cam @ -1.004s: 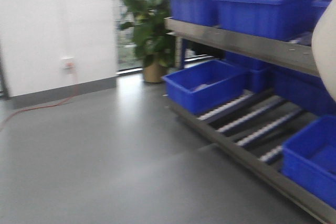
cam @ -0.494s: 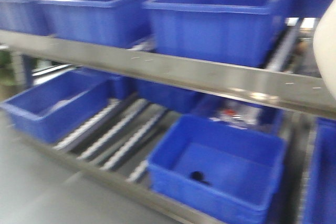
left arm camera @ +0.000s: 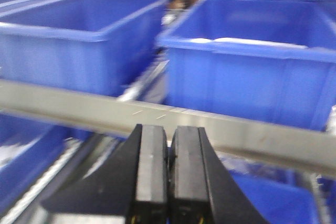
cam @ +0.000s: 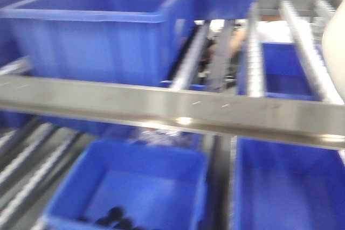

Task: Move white bin to right shelf second layer
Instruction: 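Turn and approach the shelf, bringing the bin over the second layer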

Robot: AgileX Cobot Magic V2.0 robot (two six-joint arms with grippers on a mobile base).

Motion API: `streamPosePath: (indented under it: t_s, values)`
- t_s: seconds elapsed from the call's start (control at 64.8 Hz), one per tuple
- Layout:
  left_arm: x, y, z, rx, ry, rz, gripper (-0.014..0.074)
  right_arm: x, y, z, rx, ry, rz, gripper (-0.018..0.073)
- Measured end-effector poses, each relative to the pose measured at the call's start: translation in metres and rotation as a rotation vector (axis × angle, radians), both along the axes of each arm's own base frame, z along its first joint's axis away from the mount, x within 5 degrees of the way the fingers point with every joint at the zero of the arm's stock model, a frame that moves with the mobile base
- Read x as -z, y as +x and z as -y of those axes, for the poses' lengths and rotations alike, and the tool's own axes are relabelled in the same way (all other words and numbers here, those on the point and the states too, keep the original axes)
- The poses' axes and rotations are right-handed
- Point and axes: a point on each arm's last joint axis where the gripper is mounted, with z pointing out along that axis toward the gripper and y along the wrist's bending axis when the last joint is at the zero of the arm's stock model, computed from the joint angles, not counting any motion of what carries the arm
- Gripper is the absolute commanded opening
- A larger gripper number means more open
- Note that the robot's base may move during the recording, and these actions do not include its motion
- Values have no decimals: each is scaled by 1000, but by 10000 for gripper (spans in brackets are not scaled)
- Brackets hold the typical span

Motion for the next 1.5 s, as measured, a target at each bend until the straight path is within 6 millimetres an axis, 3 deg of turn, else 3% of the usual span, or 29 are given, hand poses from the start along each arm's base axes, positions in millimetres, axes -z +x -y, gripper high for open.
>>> streamPosePath:
  t_s: [1.081,1.297,1.498]
  values:
    - [0,0,0,0,0,0,85,-3,3,0,2,4,37,53]
    - [0,0,0,0,0,0,85,4,26,-3,5,13,-13,53]
    - [0,0,0,0,0,0,85,18,68,-6,17,29,-58,57]
